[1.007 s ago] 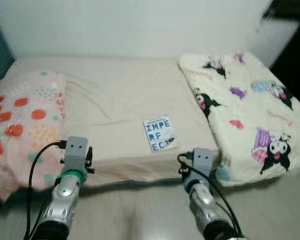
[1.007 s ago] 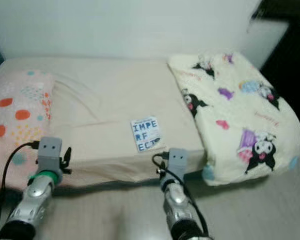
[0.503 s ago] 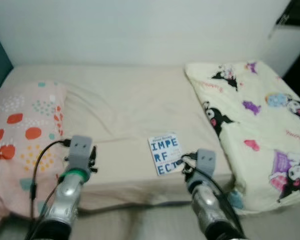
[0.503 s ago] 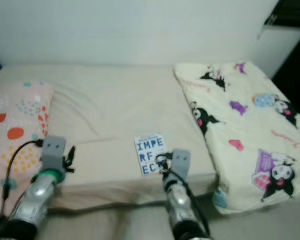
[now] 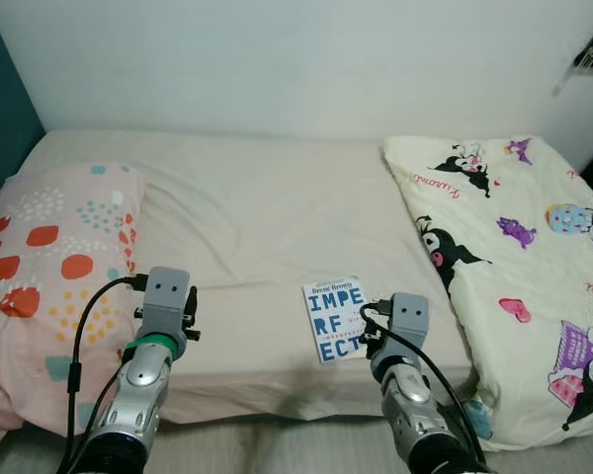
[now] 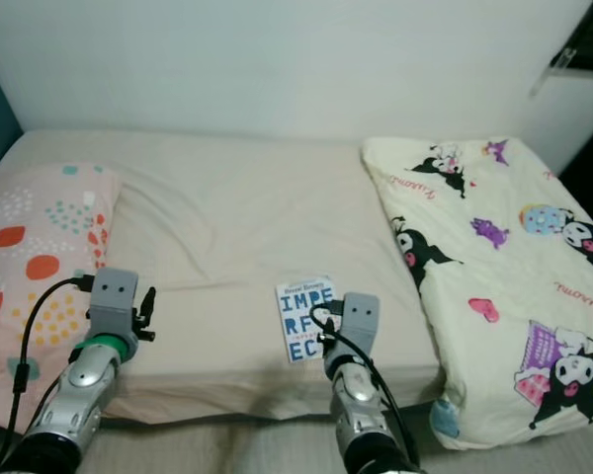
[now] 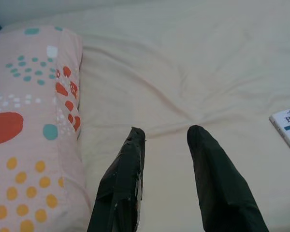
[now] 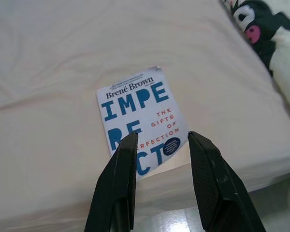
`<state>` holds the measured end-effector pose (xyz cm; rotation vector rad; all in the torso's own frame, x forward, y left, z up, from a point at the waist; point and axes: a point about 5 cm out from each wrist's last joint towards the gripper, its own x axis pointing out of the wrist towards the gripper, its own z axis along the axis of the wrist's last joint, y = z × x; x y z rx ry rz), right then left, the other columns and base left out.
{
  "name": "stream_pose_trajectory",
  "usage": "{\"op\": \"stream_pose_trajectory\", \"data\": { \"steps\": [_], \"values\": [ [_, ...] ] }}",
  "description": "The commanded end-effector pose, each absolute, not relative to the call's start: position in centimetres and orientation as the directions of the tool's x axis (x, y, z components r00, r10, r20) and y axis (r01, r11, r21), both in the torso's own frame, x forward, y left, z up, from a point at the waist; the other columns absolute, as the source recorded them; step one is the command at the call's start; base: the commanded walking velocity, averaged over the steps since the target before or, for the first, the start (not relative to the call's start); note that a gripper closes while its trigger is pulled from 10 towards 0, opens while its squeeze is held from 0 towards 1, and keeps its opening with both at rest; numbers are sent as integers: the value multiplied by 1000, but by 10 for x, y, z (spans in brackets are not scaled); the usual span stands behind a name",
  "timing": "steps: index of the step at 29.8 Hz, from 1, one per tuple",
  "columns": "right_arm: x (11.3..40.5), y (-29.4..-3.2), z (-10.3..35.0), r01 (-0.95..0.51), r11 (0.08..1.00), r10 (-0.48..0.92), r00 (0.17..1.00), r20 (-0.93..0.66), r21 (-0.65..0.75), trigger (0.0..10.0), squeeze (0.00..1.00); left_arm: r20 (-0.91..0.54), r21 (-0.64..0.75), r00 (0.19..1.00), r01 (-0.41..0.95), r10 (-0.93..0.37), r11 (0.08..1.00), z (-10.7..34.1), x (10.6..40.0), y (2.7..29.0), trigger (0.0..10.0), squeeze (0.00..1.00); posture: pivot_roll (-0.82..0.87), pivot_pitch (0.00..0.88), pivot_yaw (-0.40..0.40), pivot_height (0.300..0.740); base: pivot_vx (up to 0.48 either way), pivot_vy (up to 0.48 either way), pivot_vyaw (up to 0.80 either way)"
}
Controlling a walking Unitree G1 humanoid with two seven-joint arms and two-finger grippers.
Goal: Clean up the room
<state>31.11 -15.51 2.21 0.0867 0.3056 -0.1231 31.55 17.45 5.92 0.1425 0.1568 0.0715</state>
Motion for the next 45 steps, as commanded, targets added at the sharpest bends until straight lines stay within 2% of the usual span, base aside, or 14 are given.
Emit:
{"op": "stream_pose_trajectory", "data": {
  "steps": [1, 30, 45],
  "values": [
    [307, -156, 17, 127, 990, -102, 940, -324, 57, 10000, 0, -175, 151, 981, -61, 87, 987, 52, 311, 175, 10000, 0, 86, 0, 8, 740, 0, 0, 0],
    [310, -147, 19, 39, 998, -24, 941, -336, 38, 10000, 0, -170, 141, 978, -96, 120, 985, 49, 309, 177, 10000, 0, 88, 0, -27, 740, 0, 0, 0],
    [311, -145, 19, 22, 999, -10, 942, -335, 33, 10000, 0, -169, 144, 978, -100, 124, 985, 50, 310, 176, 10000, 0, 94, 0, -24, 740, 0, 0, 747]
  ]
}}
